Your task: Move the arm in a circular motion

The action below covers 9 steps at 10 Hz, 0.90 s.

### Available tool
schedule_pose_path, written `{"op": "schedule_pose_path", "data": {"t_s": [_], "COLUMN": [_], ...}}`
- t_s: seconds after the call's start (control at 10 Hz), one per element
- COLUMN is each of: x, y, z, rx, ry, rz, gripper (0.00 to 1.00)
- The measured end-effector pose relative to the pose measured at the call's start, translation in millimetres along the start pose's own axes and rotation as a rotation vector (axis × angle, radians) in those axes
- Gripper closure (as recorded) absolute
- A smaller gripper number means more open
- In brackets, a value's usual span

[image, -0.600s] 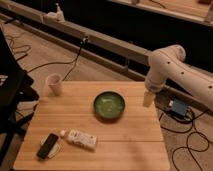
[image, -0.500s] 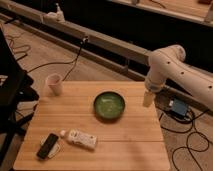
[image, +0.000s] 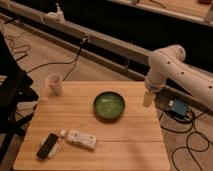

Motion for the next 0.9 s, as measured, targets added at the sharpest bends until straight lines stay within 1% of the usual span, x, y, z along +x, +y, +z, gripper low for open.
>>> {"op": "schedule_pose_path", "data": {"t_s": [0.7, 0.8, 0.9], "x": [0.0, 0.0, 0.0], "y": [0.0, 0.0, 0.0], "z": [0.0, 0.0, 0.0], "rx": [0.0, 0.0, 0.0], "ry": [0.0, 0.0, 0.0], "rz": [0.0, 0.0, 0.0], "gripper": [0.26, 0.28, 0.36]}}
